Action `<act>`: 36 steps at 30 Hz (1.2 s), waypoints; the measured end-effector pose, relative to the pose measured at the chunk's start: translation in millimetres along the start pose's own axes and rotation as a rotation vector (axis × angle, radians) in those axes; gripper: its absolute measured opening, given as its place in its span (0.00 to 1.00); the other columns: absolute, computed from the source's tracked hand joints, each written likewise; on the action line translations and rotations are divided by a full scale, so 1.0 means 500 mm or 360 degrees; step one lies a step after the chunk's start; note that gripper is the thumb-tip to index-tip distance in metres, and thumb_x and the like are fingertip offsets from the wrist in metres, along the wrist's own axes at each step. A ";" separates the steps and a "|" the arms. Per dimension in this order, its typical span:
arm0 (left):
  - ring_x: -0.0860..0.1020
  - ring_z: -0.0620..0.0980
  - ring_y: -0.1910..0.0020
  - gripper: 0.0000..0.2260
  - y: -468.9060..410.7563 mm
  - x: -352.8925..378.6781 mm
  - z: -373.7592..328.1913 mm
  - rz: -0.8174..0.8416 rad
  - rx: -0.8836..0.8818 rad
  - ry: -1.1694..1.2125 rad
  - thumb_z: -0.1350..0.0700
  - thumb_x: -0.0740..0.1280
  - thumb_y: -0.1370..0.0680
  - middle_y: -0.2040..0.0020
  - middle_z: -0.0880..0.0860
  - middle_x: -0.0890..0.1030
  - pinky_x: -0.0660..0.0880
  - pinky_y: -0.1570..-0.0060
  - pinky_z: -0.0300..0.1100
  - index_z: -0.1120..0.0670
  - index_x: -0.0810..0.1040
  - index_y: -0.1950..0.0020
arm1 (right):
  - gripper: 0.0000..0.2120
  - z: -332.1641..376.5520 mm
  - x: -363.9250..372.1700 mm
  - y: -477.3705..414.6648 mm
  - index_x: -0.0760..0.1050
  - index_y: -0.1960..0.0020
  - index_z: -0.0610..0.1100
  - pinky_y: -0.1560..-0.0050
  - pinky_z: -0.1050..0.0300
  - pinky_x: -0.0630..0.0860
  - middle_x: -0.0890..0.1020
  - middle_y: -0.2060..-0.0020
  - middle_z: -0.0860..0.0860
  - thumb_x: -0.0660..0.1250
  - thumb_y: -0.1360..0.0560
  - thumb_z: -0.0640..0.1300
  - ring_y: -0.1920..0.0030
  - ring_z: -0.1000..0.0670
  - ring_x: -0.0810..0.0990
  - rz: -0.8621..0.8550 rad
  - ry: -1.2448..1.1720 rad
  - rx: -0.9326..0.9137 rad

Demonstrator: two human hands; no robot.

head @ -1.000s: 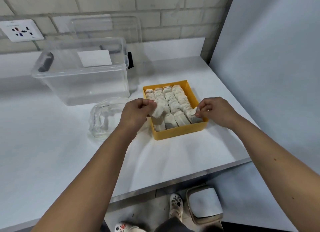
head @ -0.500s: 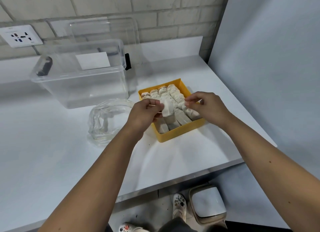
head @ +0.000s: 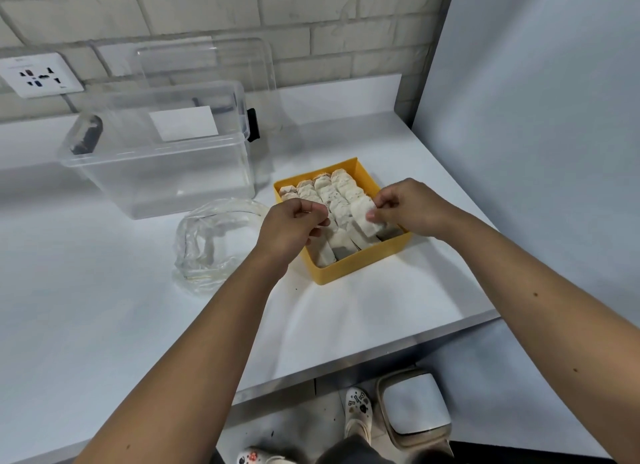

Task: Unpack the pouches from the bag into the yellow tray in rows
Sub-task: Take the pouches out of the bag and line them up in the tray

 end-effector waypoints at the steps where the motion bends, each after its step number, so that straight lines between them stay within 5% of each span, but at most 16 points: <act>1: 0.81 0.46 0.62 0.02 -0.001 -0.003 0.004 -0.0007 -0.0010 0.0005 0.57 0.69 0.21 0.56 0.51 0.86 0.77 0.54 0.43 0.53 0.81 0.52 | 0.06 -0.008 0.004 0.002 0.81 0.58 0.45 0.64 0.64 0.69 0.79 0.68 0.53 0.76 0.29 0.47 0.68 0.58 0.73 0.0054 0.0048 0.0021; 8: 0.80 0.46 0.62 0.02 -0.005 -0.008 0.012 -0.0031 -0.0010 -0.0018 0.58 0.69 0.21 0.55 0.52 0.86 0.77 0.57 0.40 0.54 0.81 0.52 | 0.09 -0.033 0.025 -0.011 0.82 0.55 0.50 0.45 0.51 0.75 0.82 0.61 0.57 0.78 0.32 0.52 0.56 0.53 0.79 -0.0073 0.0132 0.0060; 12: 0.80 0.45 0.62 0.02 -0.008 -0.009 0.011 -0.0040 0.0004 -0.0033 0.59 0.68 0.21 0.55 0.52 0.85 0.75 0.63 0.34 0.54 0.81 0.53 | 0.15 -0.033 0.039 -0.011 0.81 0.52 0.51 0.36 0.46 0.69 0.85 0.59 0.56 0.79 0.34 0.54 0.50 0.52 0.82 -0.0061 0.0186 0.0108; 17: 0.81 0.47 0.58 0.03 -0.009 -0.019 0.013 -0.0174 0.0094 -0.0110 0.59 0.70 0.23 0.55 0.50 0.83 0.75 0.59 0.37 0.51 0.81 0.54 | 0.15 -0.032 0.046 -0.005 0.78 0.54 0.52 0.42 0.49 0.70 0.83 0.63 0.57 0.79 0.36 0.54 0.55 0.55 0.81 -0.0215 0.0324 0.0043; 21: 0.78 0.48 0.50 0.10 -0.009 -0.044 0.017 -0.0497 0.0183 -0.0266 0.56 0.70 0.23 0.41 0.50 0.79 0.72 0.51 0.40 0.51 0.78 0.43 | 0.14 -0.044 0.017 -0.006 0.80 0.50 0.47 0.58 0.60 0.71 0.81 0.58 0.52 0.77 0.32 0.50 0.58 0.53 0.78 -0.0475 0.0001 0.0025; 26: 0.78 0.52 0.41 0.21 -0.002 -0.045 0.030 -0.0575 0.0177 -0.0475 0.56 0.68 0.21 0.31 0.55 0.72 0.70 0.46 0.38 0.56 0.71 0.29 | 0.16 -0.071 0.002 -0.036 0.78 0.38 0.46 0.47 0.58 0.70 0.79 0.45 0.48 0.68 0.23 0.52 0.44 0.48 0.78 -0.0596 0.0223 0.0150; 30: 0.80 0.54 0.44 0.20 0.001 -0.036 0.038 -0.0465 0.0213 -0.0722 0.59 0.67 0.22 0.34 0.56 0.77 0.71 0.47 0.38 0.58 0.74 0.30 | 0.16 -0.075 0.011 -0.044 0.79 0.37 0.44 0.41 0.54 0.72 0.81 0.40 0.47 0.64 0.21 0.49 0.40 0.45 0.78 -0.0552 0.0239 0.0218; 36: 0.83 0.59 0.48 0.18 -0.001 -0.032 0.051 -0.0308 0.0105 -0.0688 0.59 0.67 0.22 0.37 0.55 0.81 0.79 0.44 0.54 0.57 0.77 0.32 | 0.13 -0.081 0.012 -0.049 0.83 0.43 0.44 0.45 0.57 0.72 0.84 0.44 0.48 0.61 0.21 0.42 0.43 0.46 0.80 -0.0566 0.0185 0.0262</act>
Point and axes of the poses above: each hand's wrist, its own y-axis away from the middle knuckle, its own x-axis out of the palm, z = x × y, the point moved 5 cm from there along -y, towards the middle knuckle
